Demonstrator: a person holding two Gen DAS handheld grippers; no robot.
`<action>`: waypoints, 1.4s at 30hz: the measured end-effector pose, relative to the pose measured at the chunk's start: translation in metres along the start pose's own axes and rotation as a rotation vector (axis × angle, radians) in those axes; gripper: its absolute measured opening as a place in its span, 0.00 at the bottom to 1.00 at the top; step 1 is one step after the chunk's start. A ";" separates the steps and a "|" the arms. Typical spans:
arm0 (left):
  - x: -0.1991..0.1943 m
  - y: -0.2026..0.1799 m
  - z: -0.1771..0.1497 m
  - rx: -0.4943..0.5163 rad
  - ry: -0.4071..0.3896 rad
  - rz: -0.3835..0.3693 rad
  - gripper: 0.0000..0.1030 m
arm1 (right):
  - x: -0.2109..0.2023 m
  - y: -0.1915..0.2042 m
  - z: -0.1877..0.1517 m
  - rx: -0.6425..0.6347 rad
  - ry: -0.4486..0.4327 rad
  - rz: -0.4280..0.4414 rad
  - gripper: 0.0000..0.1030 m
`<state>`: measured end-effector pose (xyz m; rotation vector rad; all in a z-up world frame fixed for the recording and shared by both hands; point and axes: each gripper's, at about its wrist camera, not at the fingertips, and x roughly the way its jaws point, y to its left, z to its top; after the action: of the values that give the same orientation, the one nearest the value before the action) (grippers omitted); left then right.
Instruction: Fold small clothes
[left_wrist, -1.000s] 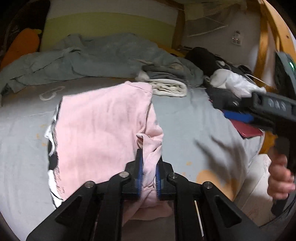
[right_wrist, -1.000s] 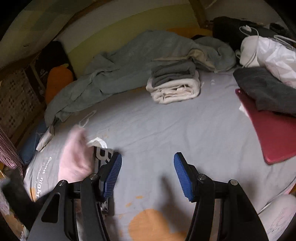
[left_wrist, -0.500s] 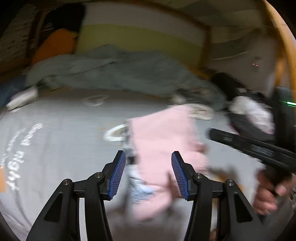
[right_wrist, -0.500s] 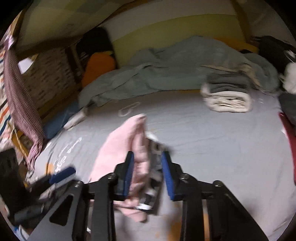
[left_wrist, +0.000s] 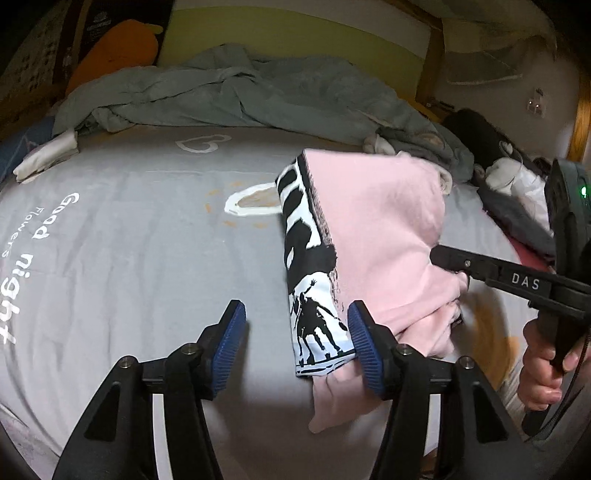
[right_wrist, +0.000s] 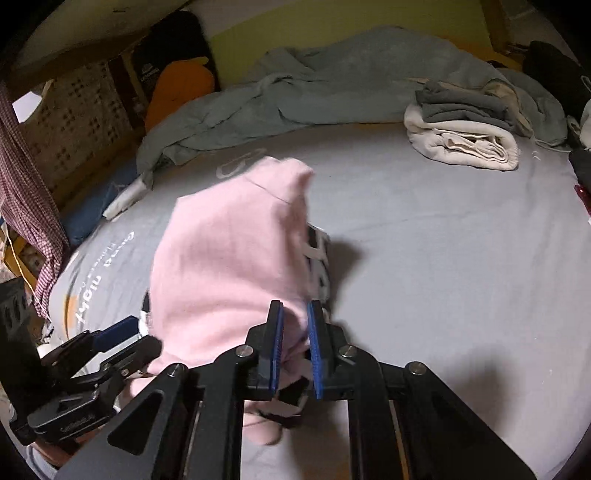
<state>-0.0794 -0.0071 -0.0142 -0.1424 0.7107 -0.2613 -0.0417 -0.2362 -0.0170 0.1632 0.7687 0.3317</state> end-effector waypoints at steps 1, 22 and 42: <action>-0.005 0.001 0.007 -0.006 -0.025 -0.021 0.54 | -0.004 -0.002 0.002 0.019 -0.008 0.021 0.14; 0.086 0.004 0.060 0.027 0.047 0.065 0.05 | 0.072 0.005 0.049 0.003 0.082 0.096 0.13; 0.062 0.053 0.008 -0.428 0.155 -0.416 0.35 | 0.048 -0.044 0.000 0.290 0.098 0.396 0.74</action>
<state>-0.0191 0.0265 -0.0585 -0.6881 0.8818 -0.5190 0.0014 -0.2607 -0.0601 0.5802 0.8787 0.6057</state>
